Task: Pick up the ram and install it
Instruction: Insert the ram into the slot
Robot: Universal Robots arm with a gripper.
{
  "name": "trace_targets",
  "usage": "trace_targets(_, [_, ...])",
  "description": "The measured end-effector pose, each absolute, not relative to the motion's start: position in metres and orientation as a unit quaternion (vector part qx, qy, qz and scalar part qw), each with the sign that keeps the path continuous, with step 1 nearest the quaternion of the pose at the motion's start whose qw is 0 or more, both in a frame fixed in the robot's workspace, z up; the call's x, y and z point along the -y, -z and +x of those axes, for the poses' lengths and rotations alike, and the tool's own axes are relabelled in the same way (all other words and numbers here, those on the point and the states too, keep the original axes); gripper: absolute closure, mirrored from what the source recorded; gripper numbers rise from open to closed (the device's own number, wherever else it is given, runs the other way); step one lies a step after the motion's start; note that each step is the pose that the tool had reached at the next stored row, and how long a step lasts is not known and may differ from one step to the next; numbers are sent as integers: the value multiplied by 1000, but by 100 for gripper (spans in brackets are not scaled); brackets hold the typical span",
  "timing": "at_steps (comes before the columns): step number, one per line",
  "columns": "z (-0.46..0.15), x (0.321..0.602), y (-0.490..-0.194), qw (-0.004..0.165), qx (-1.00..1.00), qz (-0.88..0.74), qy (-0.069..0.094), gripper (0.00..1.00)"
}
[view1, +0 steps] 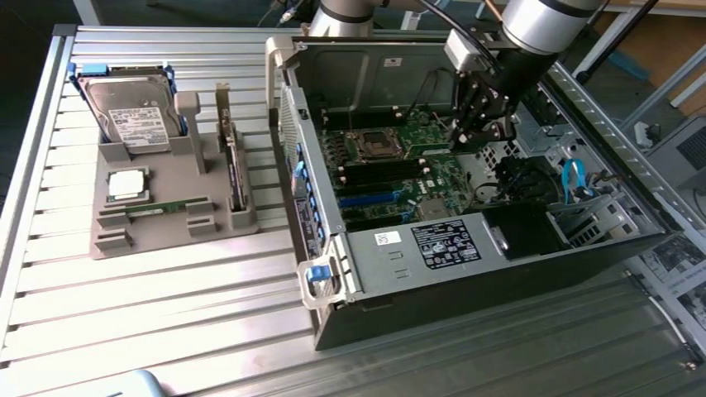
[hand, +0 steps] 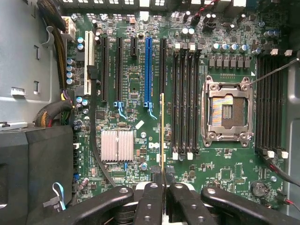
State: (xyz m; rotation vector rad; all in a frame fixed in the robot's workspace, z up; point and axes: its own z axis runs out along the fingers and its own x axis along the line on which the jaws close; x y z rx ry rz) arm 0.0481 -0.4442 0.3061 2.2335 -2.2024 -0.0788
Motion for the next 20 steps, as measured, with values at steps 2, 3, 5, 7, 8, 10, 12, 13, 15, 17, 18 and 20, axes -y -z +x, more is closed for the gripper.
trace_targets(2, [48,444,-306,2,702,712,25,88])
trace_targets(3, [48,444,-305,2,702,712,25,88])
trace_targets(5, [48,444,-305,2,702,712,25,88])
trace_targets(7, [48,444,-304,2,702,712,25,88])
trace_targets(8, [48,444,-304,2,702,712,25,88])
trace_targets(10, [48,444,-303,2,702,712,25,88])
trace_targets(12, [47,444,-303,2,702,712,25,88])
trace_targets(13, [47,444,-302,2,702,712,25,88])
trace_targets(15, [47,444,-302,2,702,712,25,88])
trace_targets(17, [47,444,-301,2,702,712,25,88])
trace_targets(18, [47,444,-301,2,702,712,25,88])
trace_targets(20, [47,444,-301,2,702,712,25,88])
